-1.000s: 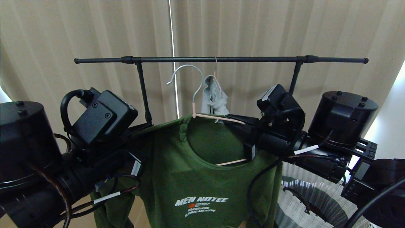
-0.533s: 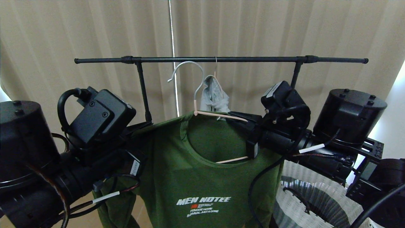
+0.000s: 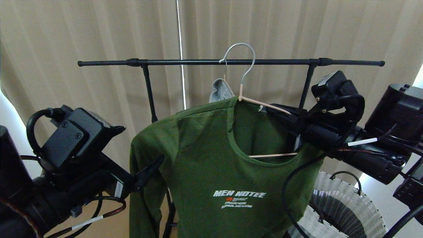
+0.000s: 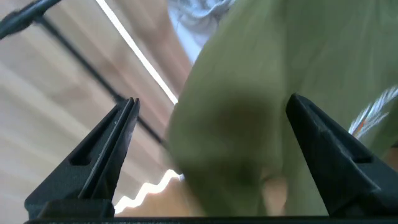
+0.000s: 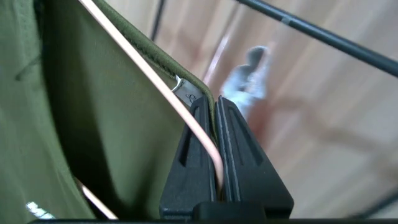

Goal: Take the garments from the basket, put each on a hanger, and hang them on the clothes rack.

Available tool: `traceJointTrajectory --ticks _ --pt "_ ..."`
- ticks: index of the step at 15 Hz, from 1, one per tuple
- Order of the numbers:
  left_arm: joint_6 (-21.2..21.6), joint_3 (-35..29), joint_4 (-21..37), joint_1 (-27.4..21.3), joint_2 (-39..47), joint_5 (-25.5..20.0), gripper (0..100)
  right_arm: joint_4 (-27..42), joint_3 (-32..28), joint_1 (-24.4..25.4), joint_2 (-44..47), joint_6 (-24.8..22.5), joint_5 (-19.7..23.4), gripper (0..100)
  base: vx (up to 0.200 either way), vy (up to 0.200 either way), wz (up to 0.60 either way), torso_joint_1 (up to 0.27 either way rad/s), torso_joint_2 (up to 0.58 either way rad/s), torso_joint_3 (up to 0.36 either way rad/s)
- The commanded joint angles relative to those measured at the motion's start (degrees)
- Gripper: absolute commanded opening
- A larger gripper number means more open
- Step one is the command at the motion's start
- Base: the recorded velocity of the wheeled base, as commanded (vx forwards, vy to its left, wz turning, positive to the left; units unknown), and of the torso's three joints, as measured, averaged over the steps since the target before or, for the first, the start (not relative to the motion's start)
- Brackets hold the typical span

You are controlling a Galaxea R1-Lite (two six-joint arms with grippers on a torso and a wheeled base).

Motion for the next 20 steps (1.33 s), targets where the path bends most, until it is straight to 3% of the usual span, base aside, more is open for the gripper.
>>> traceJointTrajectory --ticks 1,4,15,16,20 --pt "-0.04 2.89 -0.03 3.29 -2.04 -0.56 100 -0.16 0.85 -1.84 -2.96 -0.01 0.10 0 0.000 0.000 0.00 0.000 0.00 0.000" --pt "-0.04 5.97 -0.03 5.66 -1.69 -5.48 100 -0.33 0.85 -2.37 -4.28 0.08 0.10 0 0.000 0.000 0.00 0.000 0.00 0.000" --pt "-1.62 5.35 -1.70 7.33 3.50 -5.75 100 -0.33 1.38 -2.10 -5.95 0.25 0.81 0 0.000 0.000 0.00 0.000 0.00 0.000" --pt "-1.53 5.44 -2.49 7.33 3.67 -5.75 0 -0.33 1.38 -2.10 -5.95 0.25 0.81 0 0.000 0.000 0.00 0.000 0.00 0.000" --pt "-1.71 5.53 -3.55 7.60 5.17 -5.75 0 -0.33 1.38 -2.10 -5.95 0.25 0.63 0 0.000 0.000 0.00 0.000 0.00 0.000"
